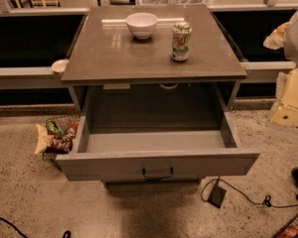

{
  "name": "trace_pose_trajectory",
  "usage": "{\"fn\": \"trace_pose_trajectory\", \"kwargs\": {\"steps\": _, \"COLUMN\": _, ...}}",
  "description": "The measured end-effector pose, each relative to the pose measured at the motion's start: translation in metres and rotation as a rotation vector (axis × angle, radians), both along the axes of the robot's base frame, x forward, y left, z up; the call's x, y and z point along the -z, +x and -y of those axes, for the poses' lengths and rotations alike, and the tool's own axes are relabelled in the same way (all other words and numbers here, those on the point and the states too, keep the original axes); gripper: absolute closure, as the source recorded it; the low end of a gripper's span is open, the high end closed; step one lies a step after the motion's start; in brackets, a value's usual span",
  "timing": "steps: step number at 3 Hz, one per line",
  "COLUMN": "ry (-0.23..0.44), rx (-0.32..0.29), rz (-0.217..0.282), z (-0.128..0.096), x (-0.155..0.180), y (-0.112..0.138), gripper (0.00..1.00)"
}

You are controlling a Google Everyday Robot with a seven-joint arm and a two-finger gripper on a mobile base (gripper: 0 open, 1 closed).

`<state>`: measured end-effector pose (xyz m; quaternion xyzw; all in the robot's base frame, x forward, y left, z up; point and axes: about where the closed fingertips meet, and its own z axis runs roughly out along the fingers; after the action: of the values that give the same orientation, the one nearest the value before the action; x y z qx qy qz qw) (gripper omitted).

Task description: Close top drawer

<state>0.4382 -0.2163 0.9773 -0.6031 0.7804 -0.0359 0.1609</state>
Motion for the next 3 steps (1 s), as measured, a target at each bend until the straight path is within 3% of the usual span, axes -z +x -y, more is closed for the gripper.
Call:
{"fn": "trace_pose_trajectory", "kwargs": {"steps": 1, "ry": 0.0, "rx": 0.0, "rz": 0.0, "z": 0.0, "x": 0.0, "y": 0.0, "gripper": 0.0}}
{"fn": "trace_pose_trajectory", "kwargs": {"steps": 2, "ry": -0.013, "rx": -0.065, "rz": -0.03, "z": -0.015, "x": 0.019, "y": -0.007, "gripper": 0.0}}
{"fn": "trace_pose_trajectory", "kwargs": {"steps": 3, "ry": 0.014, "rx": -0.167, "rz": -0.096, "z": -0.041, "x": 0.068, "y": -0.026, "gripper": 0.0}}
